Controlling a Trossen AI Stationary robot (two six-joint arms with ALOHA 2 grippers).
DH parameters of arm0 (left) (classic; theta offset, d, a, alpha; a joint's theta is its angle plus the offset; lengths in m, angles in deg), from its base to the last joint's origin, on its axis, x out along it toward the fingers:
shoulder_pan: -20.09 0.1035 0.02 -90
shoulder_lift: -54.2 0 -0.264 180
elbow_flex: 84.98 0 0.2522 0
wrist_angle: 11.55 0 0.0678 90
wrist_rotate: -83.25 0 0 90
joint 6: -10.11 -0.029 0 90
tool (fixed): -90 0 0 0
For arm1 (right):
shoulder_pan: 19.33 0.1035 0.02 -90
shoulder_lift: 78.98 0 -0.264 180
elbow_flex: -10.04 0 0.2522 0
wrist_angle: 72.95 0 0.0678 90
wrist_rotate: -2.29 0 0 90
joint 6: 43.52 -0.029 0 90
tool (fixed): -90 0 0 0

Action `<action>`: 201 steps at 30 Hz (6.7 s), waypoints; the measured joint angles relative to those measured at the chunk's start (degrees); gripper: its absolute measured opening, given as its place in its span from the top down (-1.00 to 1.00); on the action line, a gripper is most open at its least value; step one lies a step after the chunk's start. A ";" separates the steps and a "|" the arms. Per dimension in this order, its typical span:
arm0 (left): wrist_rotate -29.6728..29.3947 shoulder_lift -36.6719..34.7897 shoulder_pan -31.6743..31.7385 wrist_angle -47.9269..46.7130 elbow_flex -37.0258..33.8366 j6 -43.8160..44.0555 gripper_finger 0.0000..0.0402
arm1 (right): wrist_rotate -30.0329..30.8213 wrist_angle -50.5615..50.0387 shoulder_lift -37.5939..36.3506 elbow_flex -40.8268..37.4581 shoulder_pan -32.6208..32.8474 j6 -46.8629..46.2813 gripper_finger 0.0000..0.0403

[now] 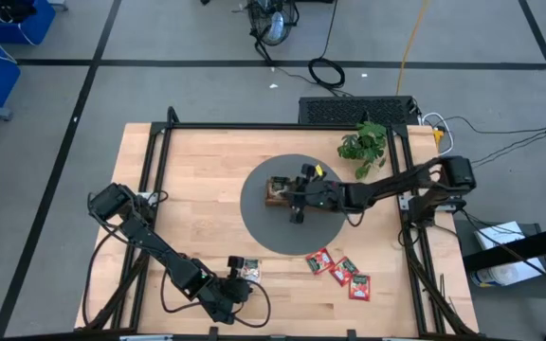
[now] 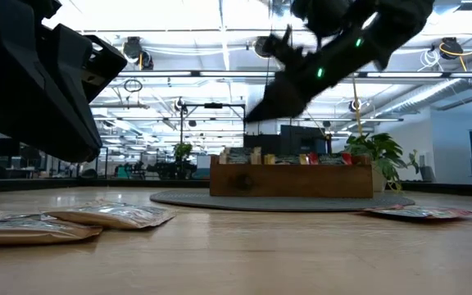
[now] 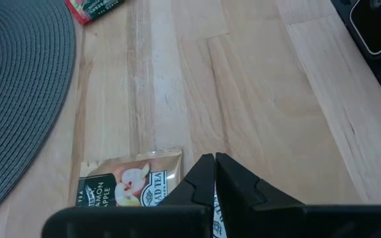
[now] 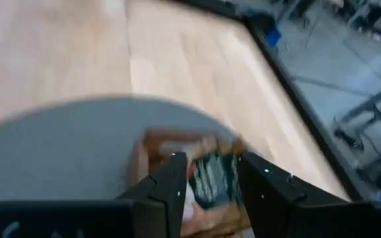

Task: Pick & Place Tea
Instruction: Put the red tea bag to the right section into the wooden organizer

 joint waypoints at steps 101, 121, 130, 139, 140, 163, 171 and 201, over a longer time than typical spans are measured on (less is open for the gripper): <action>23.39 11.18 17.07 30.10 1.99 -15.11 0.89 | -7.04 7.64 -1.95 -18.53 27.78 -33.28 1.00; 19.79 16.15 21.54 32.28 2.45 -10.31 0.90 | -5.84 10.26 1.92 -18.47 33.13 -48.31 1.00; 19.02 16.22 22.40 32.88 2.38 -10.50 0.89 | 0.18 13.76 1.92 -18.47 34.94 -36.08 1.00; 9.36 16.28 22.93 33.35 2.34 -15.48 0.89 | -1.17 13.98 1.91 -18.47 33.78 -34.43 1.00; 9.46 16.28 22.79 33.26 2.34 -15.50 0.89 | -0.35 12.81 1.80 -18.47 33.74 -34.45 1.00; 18.36 20.63 18.32 23.16 13.44 -17.64 0.89 | 1.42 1.54 1.71 -18.43 31.88 -47.89 1.00; 14.25 20.63 19.16 21.86 13.62 -15.72 0.89 | -4.47 2.89 1.76 -18.34 32.74 -49.14 1.00; 10.23 14.97 14.92 17.24 13.40 -18.74 0.89 | -12.06 11.99 0.03 -18.54 38.28 -43.23 1.00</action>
